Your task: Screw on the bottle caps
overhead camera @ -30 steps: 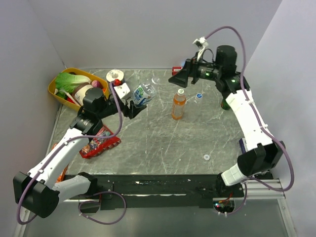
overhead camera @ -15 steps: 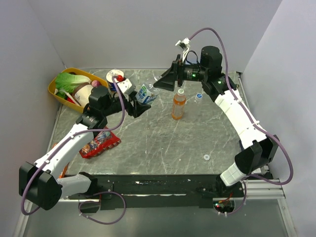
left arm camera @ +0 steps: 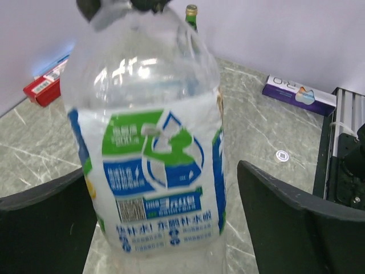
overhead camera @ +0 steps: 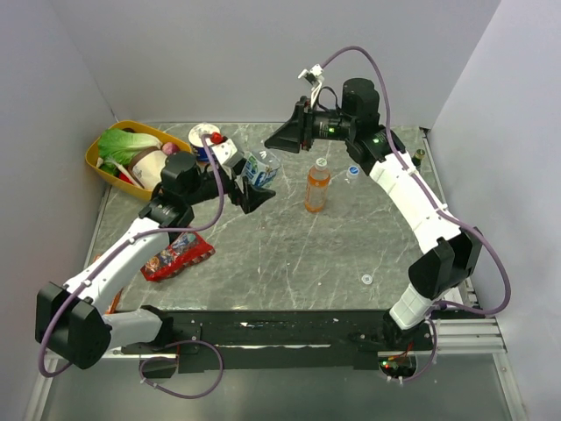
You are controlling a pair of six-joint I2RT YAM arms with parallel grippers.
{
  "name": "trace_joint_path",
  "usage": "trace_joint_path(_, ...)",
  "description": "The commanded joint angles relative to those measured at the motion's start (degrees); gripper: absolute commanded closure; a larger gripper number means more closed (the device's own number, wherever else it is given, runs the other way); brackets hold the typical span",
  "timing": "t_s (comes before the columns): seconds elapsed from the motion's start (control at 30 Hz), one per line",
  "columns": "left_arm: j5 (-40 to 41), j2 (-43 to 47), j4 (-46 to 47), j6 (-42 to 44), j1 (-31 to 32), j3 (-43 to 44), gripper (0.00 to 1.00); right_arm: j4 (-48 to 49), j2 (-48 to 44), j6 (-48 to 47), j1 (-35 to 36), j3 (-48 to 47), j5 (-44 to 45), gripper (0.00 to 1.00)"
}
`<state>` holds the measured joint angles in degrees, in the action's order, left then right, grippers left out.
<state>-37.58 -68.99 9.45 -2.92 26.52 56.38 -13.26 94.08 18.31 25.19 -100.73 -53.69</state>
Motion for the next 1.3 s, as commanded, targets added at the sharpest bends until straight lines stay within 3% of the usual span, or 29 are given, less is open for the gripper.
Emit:
trace_joint_path(0.0, -0.2, -0.7, 5.2, 0.3, 0.7, 1.0, 0.01, 3.1, -0.6, -0.1, 0.6, -2.5, -1.5, 1.0)
trace_joint_path(0.13, -1.7, -4.4, 5.4, 1.0, 1.5, 2.4, 0.04, 4.6, -1.0, 0.4, 0.6, -2.4, -1.9, 1.0)
trace_joint_path(0.33, -4.2, -8.7, 4.0, 2.2, 2.3, 5.5, 0.01, 3.4, -1.1, -1.6, 0.6, -4.0, -2.1, 1.0)
trace_joint_path(0.83, -3.5, -7.6, -1.5, 6.1, 2.1, 5.7, 0.11, 0.4, -2.5, -8.5, 0.5, -5.5, 1.7, 1.0)
trace_joint_path(1.2, -5.0, -7.5, 1.4, 5.0, 1.9, 5.3, 0.28, -1.9, -3.0, -10.2, 1.9, -4.7, 1.2, 1.0)
trace_joint_path(1.27, -5.7, -7.6, 1.8, 4.9, 2.0, 5.2, 0.35, -1.9, -3.5, -10.0, 2.2, -3.7, 0.9, 0.98)
